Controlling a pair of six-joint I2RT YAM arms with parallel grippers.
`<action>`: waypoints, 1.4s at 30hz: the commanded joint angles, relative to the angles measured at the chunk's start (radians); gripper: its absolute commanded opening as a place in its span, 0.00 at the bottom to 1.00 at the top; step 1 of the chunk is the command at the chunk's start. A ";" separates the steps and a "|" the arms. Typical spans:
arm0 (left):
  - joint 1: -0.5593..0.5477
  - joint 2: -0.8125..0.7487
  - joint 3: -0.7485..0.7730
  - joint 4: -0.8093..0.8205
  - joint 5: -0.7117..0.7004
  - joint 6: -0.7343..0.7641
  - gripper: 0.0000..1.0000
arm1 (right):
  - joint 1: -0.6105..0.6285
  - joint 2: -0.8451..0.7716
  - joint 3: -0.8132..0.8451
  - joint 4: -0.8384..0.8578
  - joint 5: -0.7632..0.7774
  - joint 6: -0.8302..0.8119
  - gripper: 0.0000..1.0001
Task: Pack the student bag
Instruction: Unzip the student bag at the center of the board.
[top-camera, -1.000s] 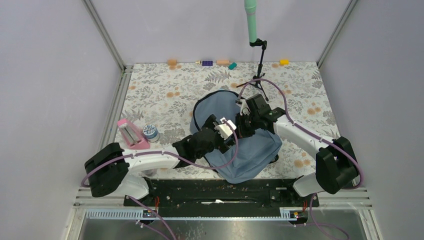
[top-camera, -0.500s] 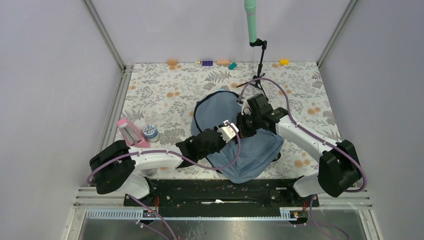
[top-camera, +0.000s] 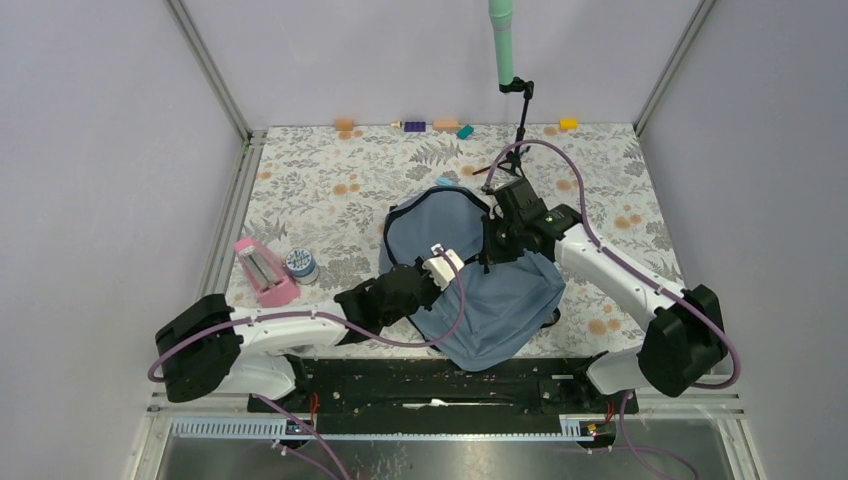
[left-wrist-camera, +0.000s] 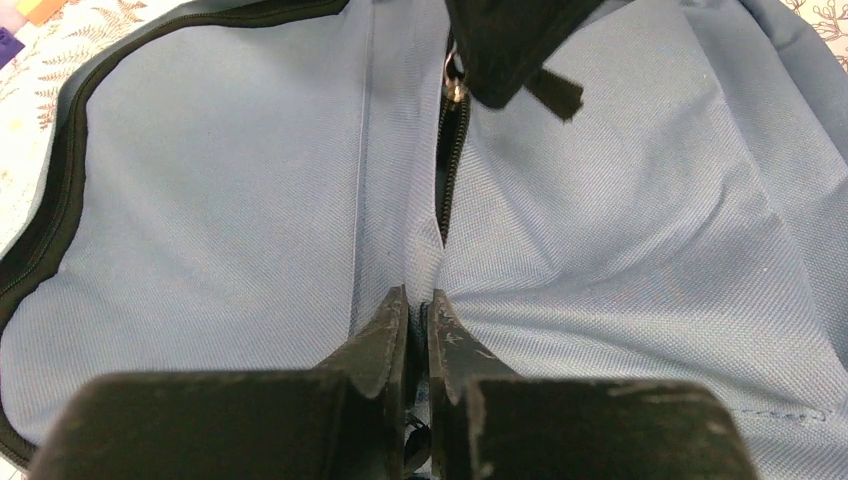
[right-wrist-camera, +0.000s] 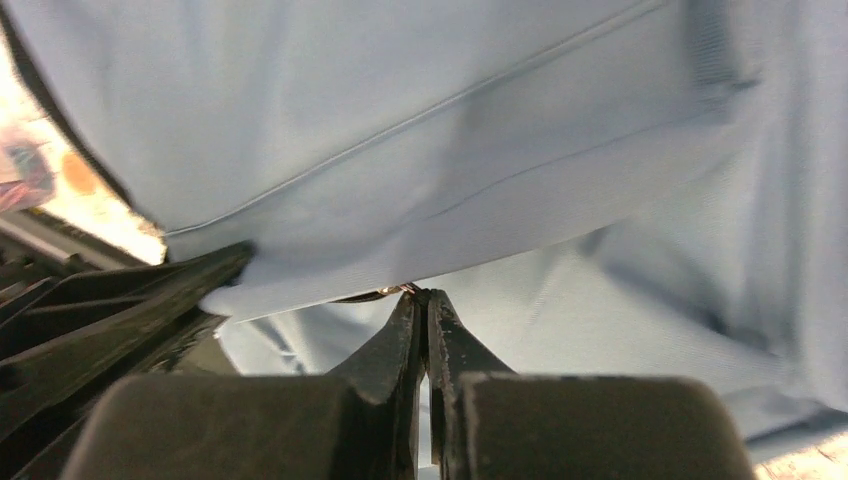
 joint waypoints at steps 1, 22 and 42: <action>0.012 -0.072 -0.049 -0.065 -0.093 -0.013 0.00 | -0.015 0.033 0.085 -0.089 0.216 -0.037 0.00; 0.073 -0.231 -0.104 -0.201 -0.156 -0.220 0.00 | -0.207 0.120 0.123 -0.046 0.346 -0.094 0.00; 0.092 -0.316 0.053 -0.368 0.010 -0.301 0.98 | -0.212 0.022 0.106 0.013 0.035 -0.152 0.63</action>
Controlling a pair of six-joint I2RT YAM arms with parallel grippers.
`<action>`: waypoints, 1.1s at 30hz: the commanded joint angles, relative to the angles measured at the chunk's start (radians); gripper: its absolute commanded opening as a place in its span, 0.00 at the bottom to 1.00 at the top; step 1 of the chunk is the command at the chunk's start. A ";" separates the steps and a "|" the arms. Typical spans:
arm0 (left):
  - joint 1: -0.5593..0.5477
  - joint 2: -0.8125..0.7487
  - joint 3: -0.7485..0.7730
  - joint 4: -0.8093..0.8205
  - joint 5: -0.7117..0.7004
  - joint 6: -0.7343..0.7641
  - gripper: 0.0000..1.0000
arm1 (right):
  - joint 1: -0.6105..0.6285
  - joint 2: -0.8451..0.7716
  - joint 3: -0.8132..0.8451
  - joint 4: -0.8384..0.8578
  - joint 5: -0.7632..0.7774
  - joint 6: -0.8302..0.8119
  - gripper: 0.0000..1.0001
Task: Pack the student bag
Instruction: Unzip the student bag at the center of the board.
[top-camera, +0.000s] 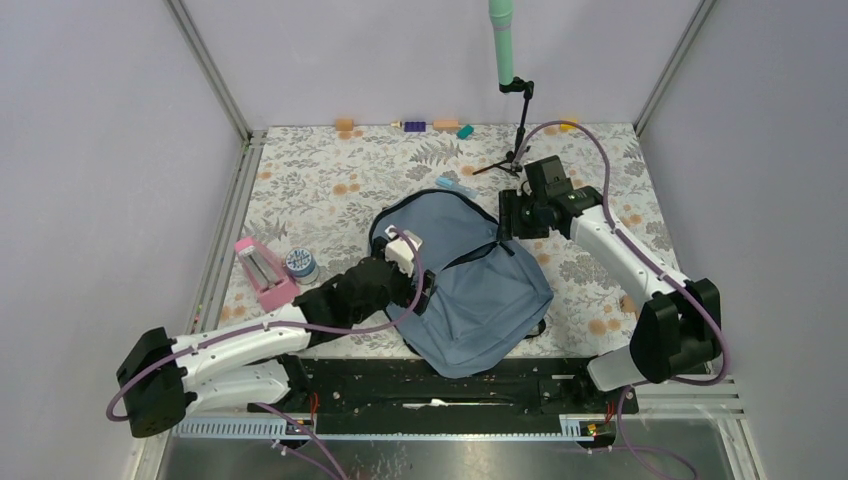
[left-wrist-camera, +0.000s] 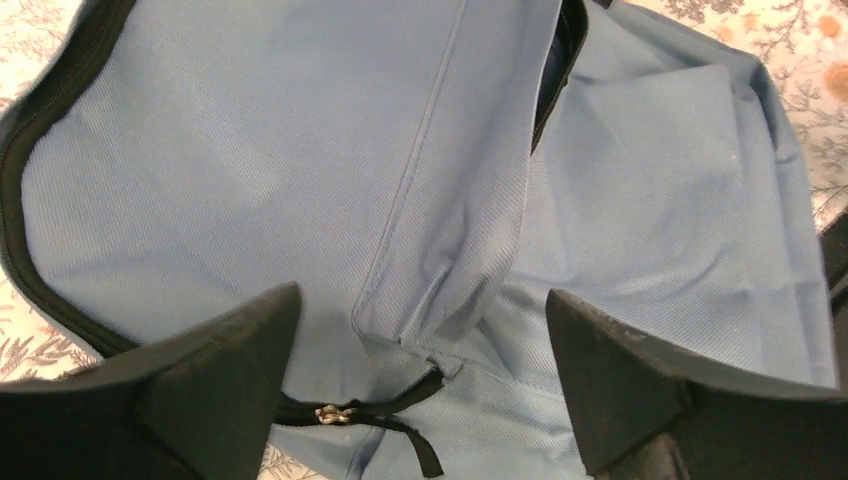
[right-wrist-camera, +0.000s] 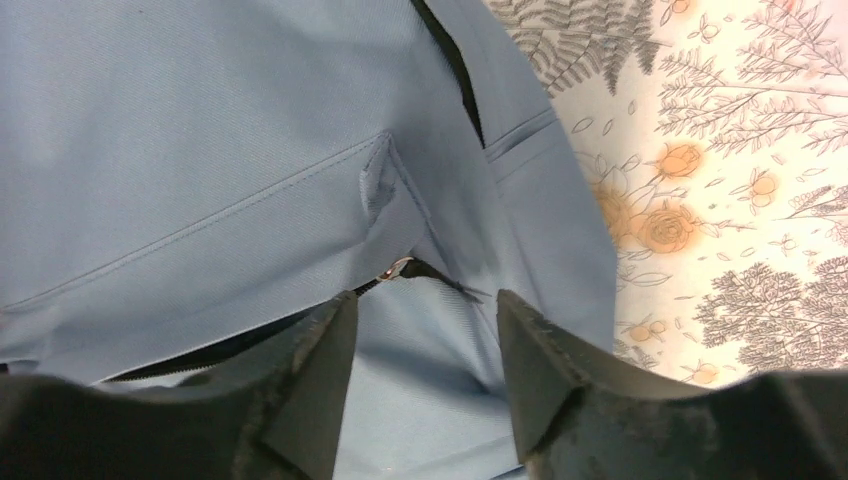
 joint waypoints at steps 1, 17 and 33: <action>0.014 -0.041 0.116 -0.096 0.019 -0.025 0.99 | -0.014 -0.058 0.022 0.042 -0.012 -0.033 0.70; 0.091 0.083 0.316 -0.276 0.118 -0.024 0.99 | -0.014 -0.330 -0.225 0.162 -0.005 0.208 0.97; 0.146 0.385 0.476 -0.177 0.207 -0.065 0.99 | 0.082 -0.469 -0.508 0.396 0.064 0.590 0.91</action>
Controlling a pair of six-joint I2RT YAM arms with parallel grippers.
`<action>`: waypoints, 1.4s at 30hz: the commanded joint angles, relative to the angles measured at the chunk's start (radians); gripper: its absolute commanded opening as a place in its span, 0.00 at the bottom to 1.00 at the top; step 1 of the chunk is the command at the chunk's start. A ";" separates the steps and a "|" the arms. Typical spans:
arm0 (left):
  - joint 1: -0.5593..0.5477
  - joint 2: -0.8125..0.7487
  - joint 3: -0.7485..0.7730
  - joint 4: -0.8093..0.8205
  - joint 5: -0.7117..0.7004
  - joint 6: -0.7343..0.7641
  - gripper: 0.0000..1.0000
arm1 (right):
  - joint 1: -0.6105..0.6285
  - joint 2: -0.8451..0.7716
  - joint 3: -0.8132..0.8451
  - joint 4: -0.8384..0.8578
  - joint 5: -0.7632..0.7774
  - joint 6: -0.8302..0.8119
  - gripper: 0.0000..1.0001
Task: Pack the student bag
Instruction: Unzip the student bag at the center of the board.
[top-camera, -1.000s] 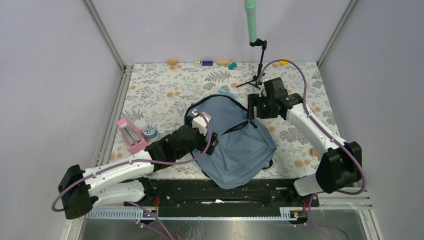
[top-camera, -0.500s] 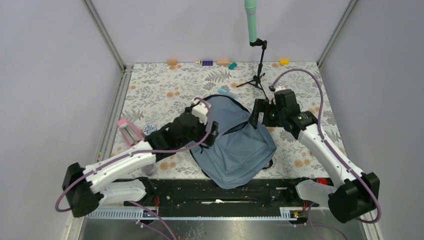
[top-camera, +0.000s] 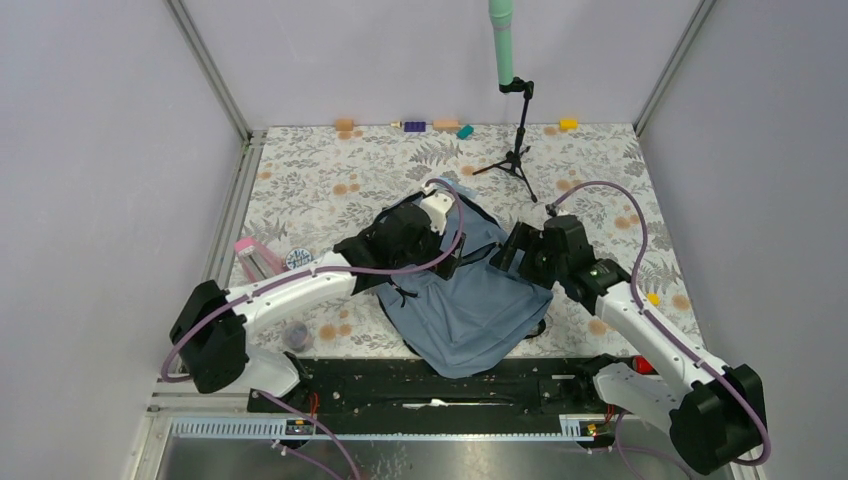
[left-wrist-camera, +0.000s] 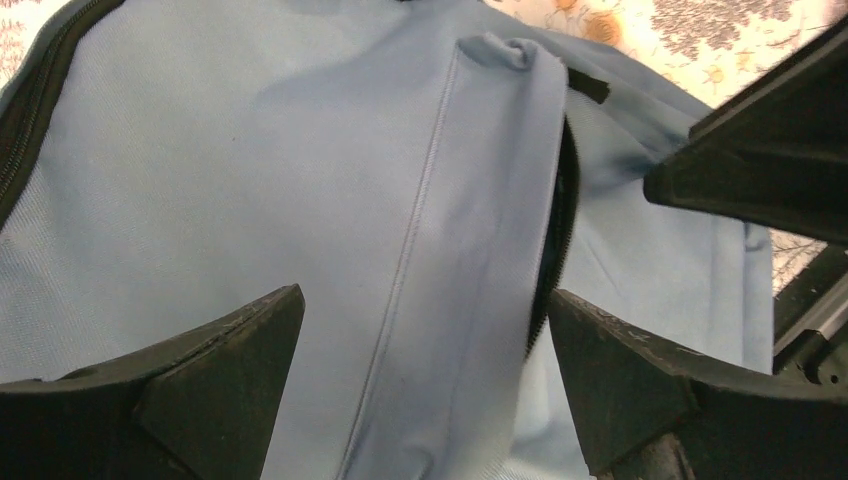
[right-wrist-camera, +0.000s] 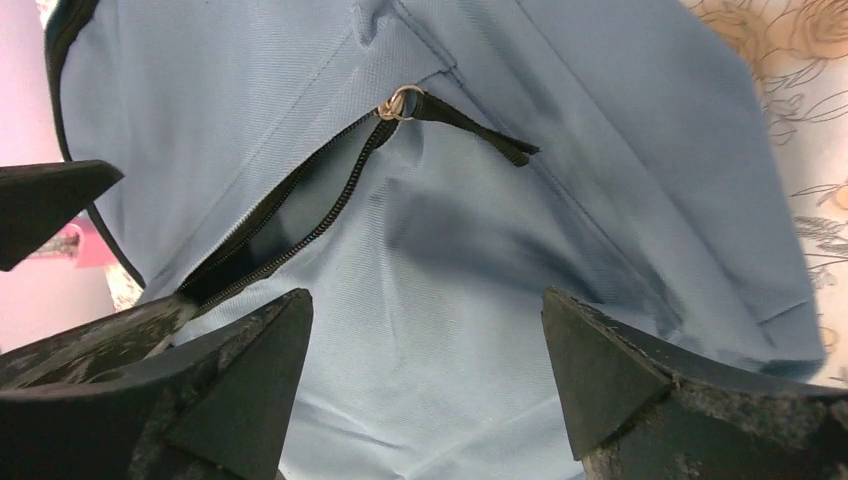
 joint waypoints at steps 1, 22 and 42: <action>0.025 0.035 0.048 0.036 0.023 -0.025 0.99 | 0.061 -0.006 -0.009 0.118 0.074 0.142 0.90; 0.039 0.020 -0.039 0.092 0.061 -0.012 0.23 | 0.241 0.268 0.129 0.188 0.212 0.260 0.73; 0.084 -0.002 -0.148 0.173 0.050 -0.037 0.00 | 0.264 0.235 0.293 0.023 0.154 0.138 0.00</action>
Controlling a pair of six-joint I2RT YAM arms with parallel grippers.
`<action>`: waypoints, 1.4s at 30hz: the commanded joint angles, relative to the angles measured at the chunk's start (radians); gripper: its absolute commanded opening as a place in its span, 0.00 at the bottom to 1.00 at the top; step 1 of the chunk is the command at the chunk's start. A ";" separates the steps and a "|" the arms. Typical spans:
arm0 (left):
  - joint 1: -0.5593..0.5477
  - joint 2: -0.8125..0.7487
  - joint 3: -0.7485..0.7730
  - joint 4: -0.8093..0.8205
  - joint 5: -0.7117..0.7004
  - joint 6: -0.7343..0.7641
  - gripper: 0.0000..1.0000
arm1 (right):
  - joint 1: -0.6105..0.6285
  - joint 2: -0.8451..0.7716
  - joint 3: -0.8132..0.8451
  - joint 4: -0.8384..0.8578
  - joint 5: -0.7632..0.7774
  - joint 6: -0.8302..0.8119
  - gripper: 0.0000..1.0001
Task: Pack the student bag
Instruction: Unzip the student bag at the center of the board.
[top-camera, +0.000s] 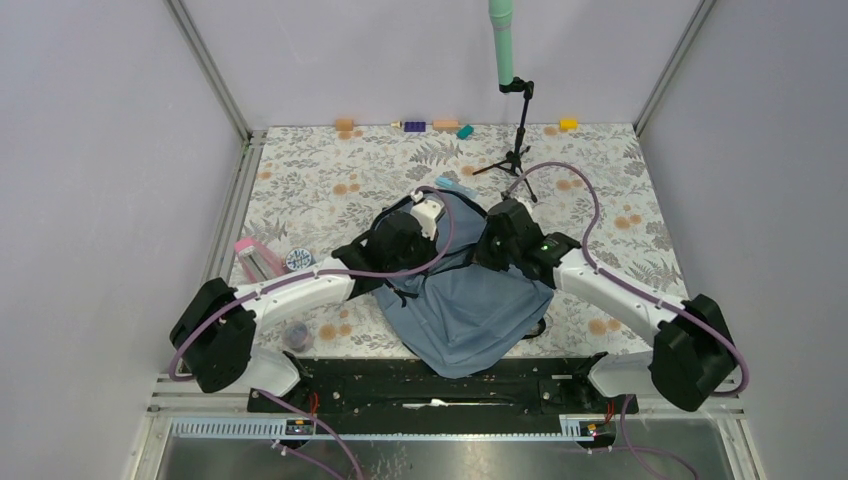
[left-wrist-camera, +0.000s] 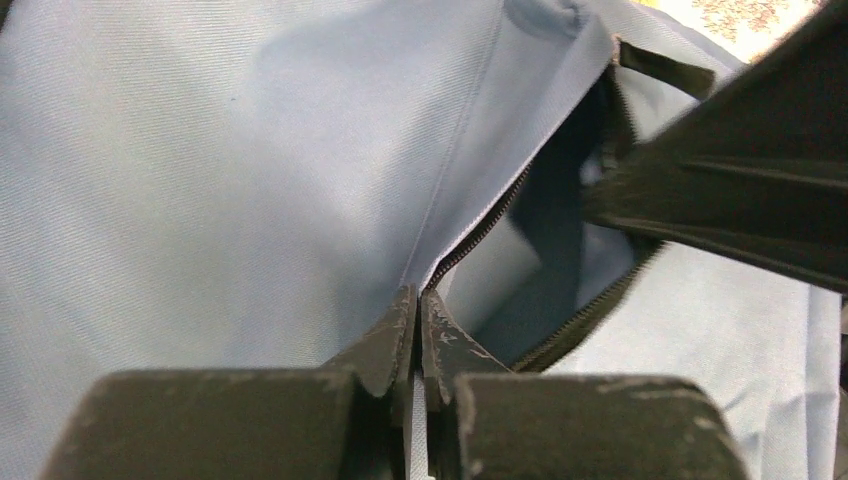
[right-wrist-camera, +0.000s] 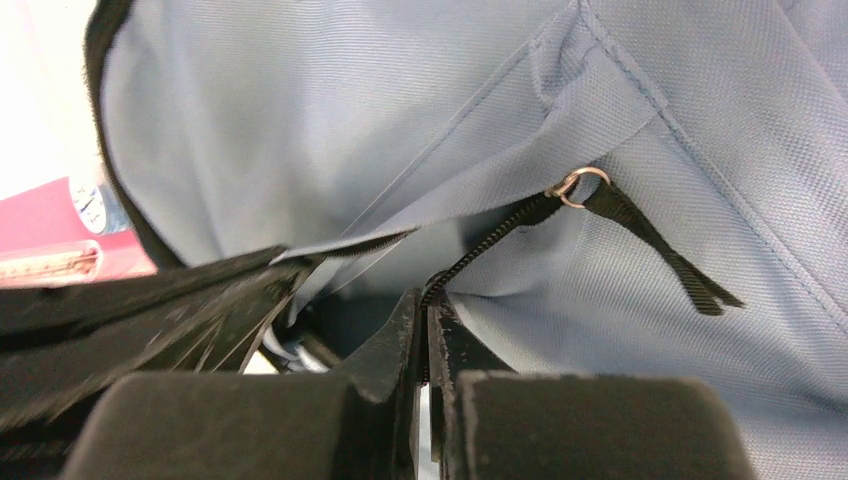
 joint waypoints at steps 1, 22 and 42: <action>0.027 -0.019 -0.026 0.035 -0.037 -0.016 0.00 | 0.009 -0.110 0.103 -0.065 -0.025 -0.060 0.00; 0.051 -0.121 0.007 -0.052 -0.068 -0.073 0.75 | 0.010 -0.207 0.124 -0.197 -0.109 -0.107 0.00; 0.450 -0.325 -0.120 -0.388 -0.416 -0.260 0.99 | 0.008 -0.202 0.120 -0.162 -0.134 -0.126 0.00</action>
